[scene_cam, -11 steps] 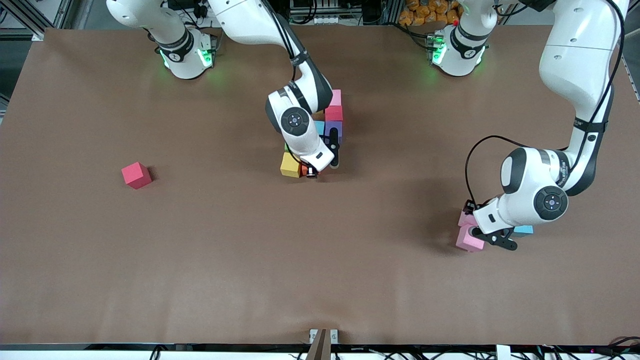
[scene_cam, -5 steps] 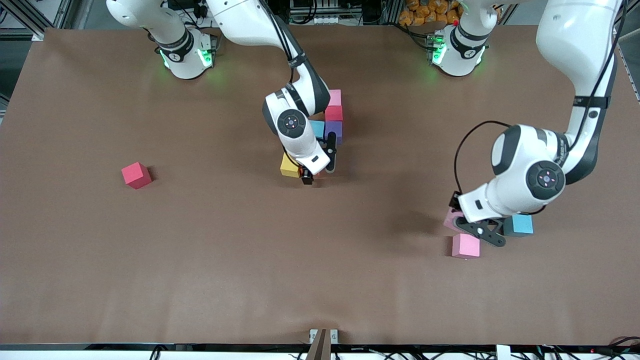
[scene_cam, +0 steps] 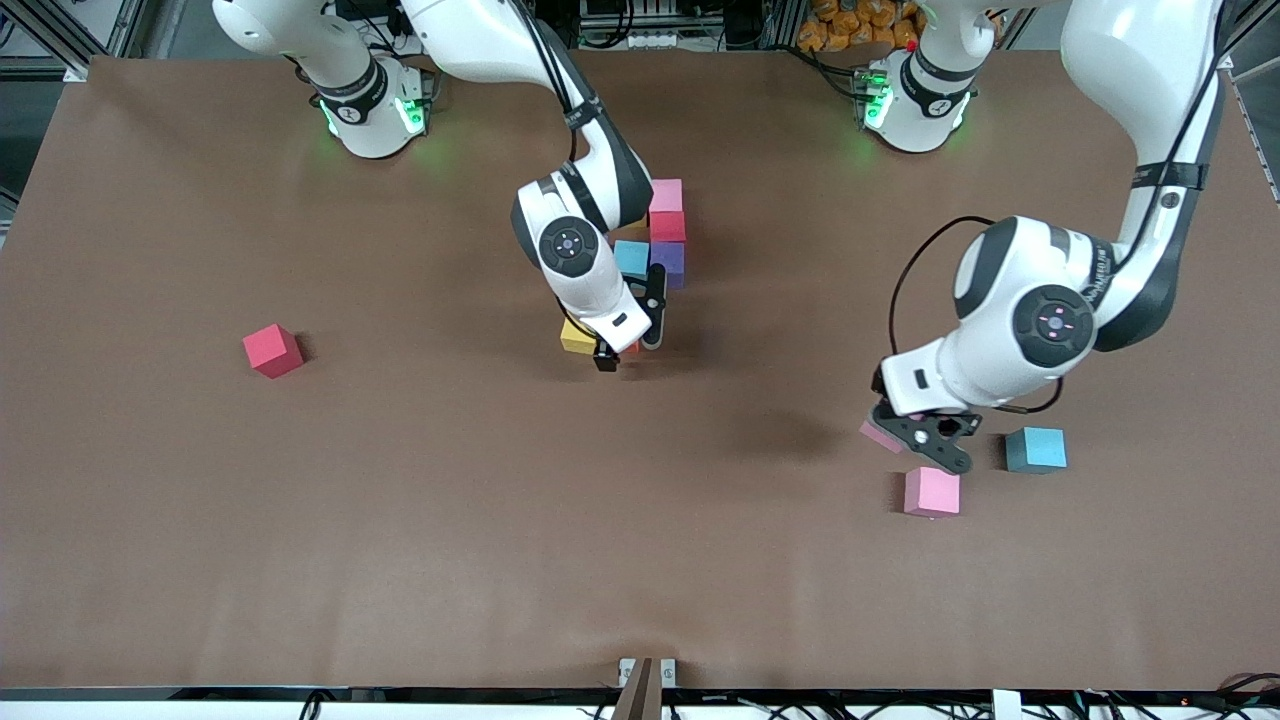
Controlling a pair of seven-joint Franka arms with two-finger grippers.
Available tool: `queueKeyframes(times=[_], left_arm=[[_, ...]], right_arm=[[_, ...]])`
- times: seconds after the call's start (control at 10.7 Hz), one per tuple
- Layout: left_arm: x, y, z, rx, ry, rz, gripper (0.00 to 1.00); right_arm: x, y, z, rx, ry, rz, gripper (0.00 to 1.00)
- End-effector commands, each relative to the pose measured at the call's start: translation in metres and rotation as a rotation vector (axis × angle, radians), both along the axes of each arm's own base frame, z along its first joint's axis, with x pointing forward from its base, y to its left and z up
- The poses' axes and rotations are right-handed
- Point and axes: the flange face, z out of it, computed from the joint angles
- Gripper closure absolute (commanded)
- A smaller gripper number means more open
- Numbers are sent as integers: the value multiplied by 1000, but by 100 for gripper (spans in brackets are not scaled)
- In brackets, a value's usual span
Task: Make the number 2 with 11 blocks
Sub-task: 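Lift the pink cube while the right gripper releases orange and withdraws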
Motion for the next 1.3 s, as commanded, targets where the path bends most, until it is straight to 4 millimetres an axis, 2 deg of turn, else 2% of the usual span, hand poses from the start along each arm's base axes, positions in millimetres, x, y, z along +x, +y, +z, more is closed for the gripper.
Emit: queueKeyframes(times=[0.0, 0.19, 0.28, 0.37, 0.56, 0.84, 1.03, 1.21], left_arm=[[-17, -25, 17, 18, 12, -67, 67], [-24, -45, 17, 35, 2, -122, 65], [-29, -61, 17, 80, -22, -184, 66], [-35, -73, 15, 112, -35, -226, 66], [-42, -91, 10, 114, -31, -262, 65], [-58, -122, 4, 115, -24, -314, 66], [-74, -146, 1, 119, -20, -323, 66], [-82, -158, -10, 125, -3, -356, 64]], right_arm=[[3, -14, 26, 22, 45, 5, 0], [6, -23, 40, 30, 84, -3, 0], [11, -34, 50, 37, 102, -17, 0], [26, -58, 63, 36, 128, -53, 0], [58, -117, 94, 22, 143, -163, 0], [104, -219, 135, 0, 99, -402, 0], [123, -278, 162, 34, 92, -592, 0], [139, -345, 186, -16, 92, -718, 0]])
